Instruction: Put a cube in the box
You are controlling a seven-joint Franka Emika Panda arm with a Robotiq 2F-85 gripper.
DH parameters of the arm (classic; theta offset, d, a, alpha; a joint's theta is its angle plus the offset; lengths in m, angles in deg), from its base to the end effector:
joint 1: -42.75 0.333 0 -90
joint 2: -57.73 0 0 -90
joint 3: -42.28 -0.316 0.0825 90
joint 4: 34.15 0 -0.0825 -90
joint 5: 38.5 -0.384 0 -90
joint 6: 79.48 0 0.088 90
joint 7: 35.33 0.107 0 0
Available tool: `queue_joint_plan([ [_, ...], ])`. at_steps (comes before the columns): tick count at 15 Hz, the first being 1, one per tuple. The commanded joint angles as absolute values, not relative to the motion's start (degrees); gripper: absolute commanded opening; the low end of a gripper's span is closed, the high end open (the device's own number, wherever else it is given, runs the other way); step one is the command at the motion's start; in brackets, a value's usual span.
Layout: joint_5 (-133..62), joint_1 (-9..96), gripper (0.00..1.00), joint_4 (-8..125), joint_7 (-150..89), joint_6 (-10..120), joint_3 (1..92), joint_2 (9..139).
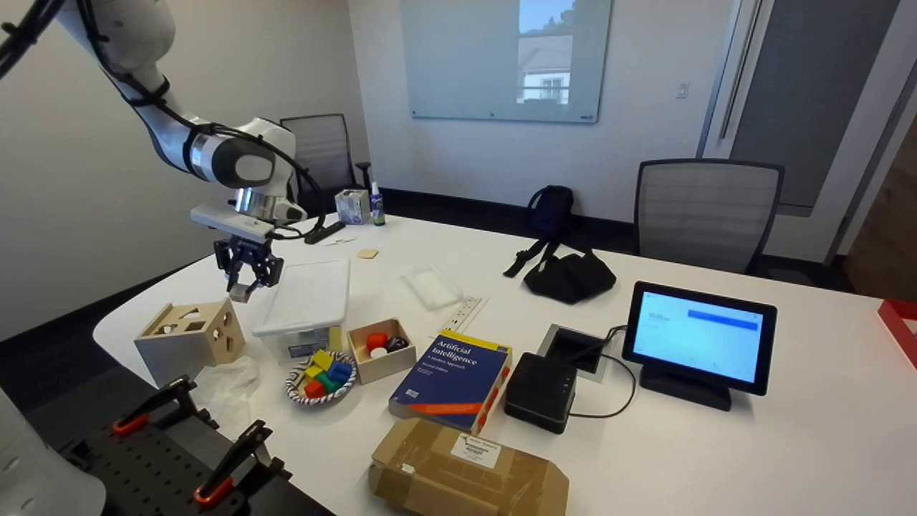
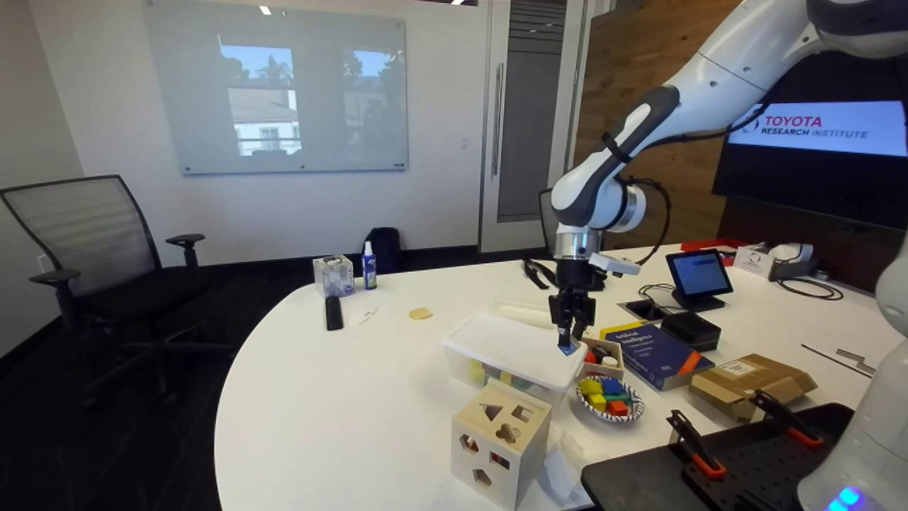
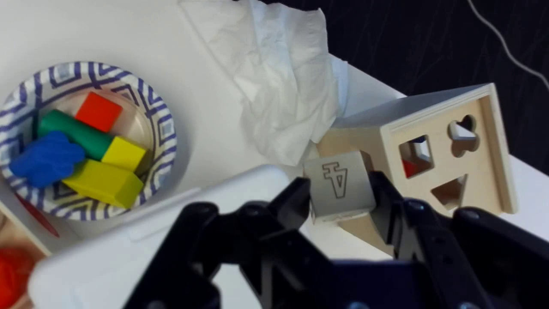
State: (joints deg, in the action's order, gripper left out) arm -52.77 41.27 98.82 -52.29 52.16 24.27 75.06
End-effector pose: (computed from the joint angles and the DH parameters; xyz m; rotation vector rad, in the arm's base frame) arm 0.4633 0.1495 0.1961 -2.7993 -0.5524 0.4572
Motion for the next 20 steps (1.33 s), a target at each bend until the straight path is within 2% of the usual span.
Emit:
queue_joint_plan([
  [1, -51.8, 45.4, 0.16, 89.4, -56.4, 43.0, 24.9, 79.0],
  [10, -51.4, 51.0, 0.16, 77.2, -57.2, 30.3, 24.8, 89.6],
  [20, -47.1, 60.6, 0.16, 73.4, -38.4, 31.0, 26.6, 94.9],
])
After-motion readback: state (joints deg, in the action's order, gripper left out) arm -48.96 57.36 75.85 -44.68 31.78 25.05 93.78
